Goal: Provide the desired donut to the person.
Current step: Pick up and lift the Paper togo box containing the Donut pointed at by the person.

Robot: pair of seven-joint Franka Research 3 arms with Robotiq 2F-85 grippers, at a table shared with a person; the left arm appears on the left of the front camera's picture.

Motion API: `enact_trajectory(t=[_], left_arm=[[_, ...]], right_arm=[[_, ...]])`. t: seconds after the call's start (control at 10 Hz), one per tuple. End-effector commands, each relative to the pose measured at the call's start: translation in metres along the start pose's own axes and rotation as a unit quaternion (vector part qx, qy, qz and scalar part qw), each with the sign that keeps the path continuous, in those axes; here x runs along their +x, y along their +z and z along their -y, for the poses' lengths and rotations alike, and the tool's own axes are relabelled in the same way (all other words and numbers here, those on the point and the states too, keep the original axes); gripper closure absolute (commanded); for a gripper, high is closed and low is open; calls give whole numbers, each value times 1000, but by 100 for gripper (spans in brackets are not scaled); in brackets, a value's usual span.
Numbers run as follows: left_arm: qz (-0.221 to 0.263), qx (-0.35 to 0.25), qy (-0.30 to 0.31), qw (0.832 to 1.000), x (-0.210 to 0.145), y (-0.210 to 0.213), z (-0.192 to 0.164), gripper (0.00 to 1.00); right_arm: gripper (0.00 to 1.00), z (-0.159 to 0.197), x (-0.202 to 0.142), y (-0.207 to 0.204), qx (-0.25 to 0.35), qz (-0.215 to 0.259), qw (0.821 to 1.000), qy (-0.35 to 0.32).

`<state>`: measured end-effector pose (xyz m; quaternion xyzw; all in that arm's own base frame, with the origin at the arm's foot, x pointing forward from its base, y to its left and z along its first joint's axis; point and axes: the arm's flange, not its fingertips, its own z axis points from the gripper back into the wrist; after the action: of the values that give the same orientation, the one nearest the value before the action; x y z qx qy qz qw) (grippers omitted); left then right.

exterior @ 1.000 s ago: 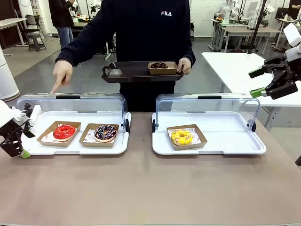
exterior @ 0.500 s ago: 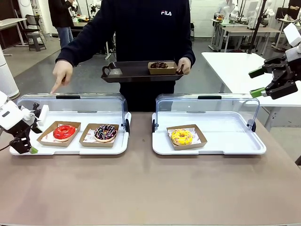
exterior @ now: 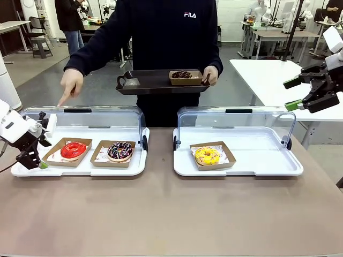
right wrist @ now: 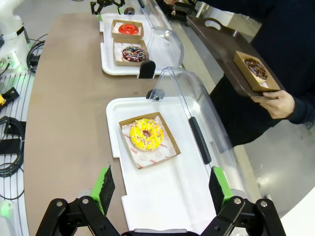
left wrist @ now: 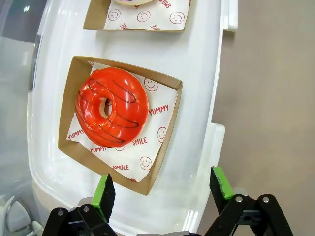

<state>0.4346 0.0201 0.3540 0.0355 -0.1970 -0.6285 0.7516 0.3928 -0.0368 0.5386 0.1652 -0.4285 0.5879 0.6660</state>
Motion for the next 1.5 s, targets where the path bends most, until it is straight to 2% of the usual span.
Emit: enact_trajectory(t=[0.0,0.2,0.5,0.9,1.2,1.4], left_arm=[[-4,-1,-11,1000,-2,1,3,0],[-1,0,-2,1000,1,0,0,0],[-4,-11,-44,999,-12,-13,-14,0],[0,17,-95,995,-22,-32,-30,0],[-25,14,-97,995,-27,-41,-35,0],[-14,20,-119,993,-25,-45,-34,0]], right_arm=[[0,0,0,0,-1,7,1000,4],[0,0,0,0,-1,7,1000,4],[0,0,0,0,-1,7,1000,4],[0,0,0,0,-1,7,1000,4],[0,0,0,0,-1,7,1000,4],[0,0,0,0,-1,7,1000,4]])
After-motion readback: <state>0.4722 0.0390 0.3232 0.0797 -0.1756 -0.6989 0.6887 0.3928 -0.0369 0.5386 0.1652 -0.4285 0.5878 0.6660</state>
